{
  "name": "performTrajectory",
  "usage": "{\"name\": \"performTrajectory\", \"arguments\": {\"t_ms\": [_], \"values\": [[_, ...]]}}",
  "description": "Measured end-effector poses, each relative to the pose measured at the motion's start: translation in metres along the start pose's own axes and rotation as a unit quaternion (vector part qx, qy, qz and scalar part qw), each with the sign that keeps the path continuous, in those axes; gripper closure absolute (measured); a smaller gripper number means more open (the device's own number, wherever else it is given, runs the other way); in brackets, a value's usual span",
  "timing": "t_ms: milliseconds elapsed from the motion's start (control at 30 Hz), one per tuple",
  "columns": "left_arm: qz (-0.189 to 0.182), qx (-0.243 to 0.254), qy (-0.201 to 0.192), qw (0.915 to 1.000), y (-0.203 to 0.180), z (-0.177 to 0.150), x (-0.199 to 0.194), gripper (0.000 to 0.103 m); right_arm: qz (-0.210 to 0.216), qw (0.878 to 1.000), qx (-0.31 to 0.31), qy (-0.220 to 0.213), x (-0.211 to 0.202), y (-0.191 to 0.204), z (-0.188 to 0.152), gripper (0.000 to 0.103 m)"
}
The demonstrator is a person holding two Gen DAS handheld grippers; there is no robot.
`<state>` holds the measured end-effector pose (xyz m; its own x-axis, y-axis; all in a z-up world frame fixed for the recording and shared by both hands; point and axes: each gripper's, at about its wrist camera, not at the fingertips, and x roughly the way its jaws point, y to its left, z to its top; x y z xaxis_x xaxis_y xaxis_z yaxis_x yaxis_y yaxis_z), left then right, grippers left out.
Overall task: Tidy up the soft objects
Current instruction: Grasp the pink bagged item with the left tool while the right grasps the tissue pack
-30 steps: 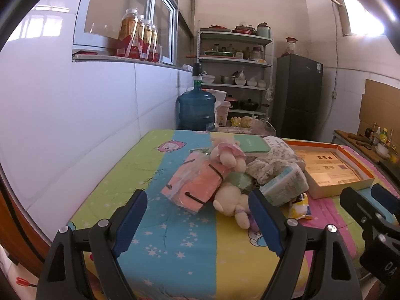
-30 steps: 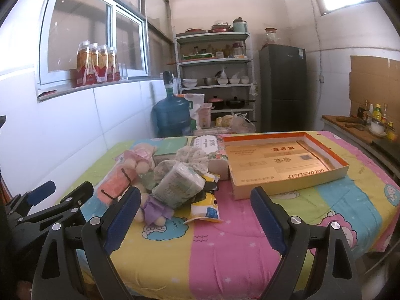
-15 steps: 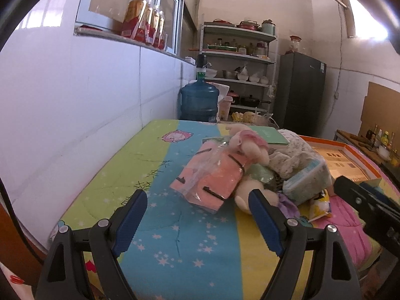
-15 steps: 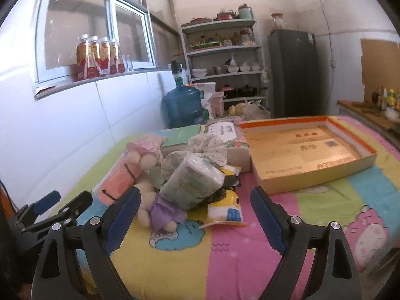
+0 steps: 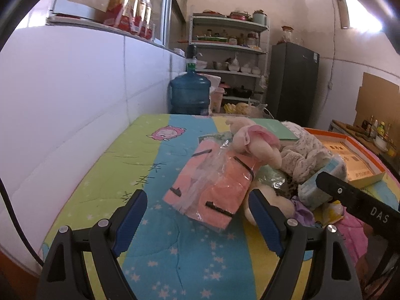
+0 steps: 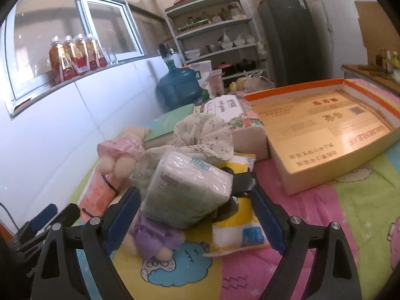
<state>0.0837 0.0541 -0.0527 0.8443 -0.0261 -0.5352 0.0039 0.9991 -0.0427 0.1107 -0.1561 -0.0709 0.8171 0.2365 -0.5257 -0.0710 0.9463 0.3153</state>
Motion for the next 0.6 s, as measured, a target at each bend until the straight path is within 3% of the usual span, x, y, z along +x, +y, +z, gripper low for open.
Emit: {"name": "performTrajectory", "arguments": {"t_ms": [133,233,333,400,467,567,600], "values": [[-0.006,0.003,0.011,0.9999,0.000,0.001,0.012,0.019,0.002,1.000,-0.010,-0.008,-0.001,0.002,0.001,0.014],[-0.005,0.001,0.016,0.9999,0.003,0.000,0.022,0.019,-0.003,0.999,-0.031,-0.022,-0.007,0.008,-0.001,0.038],[-0.015,0.002,0.025,0.9996,0.002,0.000,0.031,0.021,-0.001,0.998,-0.051,-0.026,-0.009,0.014,-0.003,0.039],[-0.030,0.005,0.029,0.9991,0.001,-0.002,0.035,0.038,0.007,0.998,-0.048,-0.027,-0.011,0.013,-0.003,0.041],[-0.038,0.012,0.047,0.9981,-0.001,-0.004,0.043,0.070,0.018,0.998,-0.043,-0.029,-0.012,0.011,-0.003,0.042],[-0.050,0.028,0.061,0.9965,-0.007,-0.010,0.051,0.097,0.023,0.998,-0.044,-0.033,-0.016,0.011,-0.002,0.042],[-0.055,0.029,0.060,0.9963,-0.008,-0.011,0.050,0.099,0.024,0.998,-0.045,-0.035,-0.018,0.012,-0.002,0.042]]}}
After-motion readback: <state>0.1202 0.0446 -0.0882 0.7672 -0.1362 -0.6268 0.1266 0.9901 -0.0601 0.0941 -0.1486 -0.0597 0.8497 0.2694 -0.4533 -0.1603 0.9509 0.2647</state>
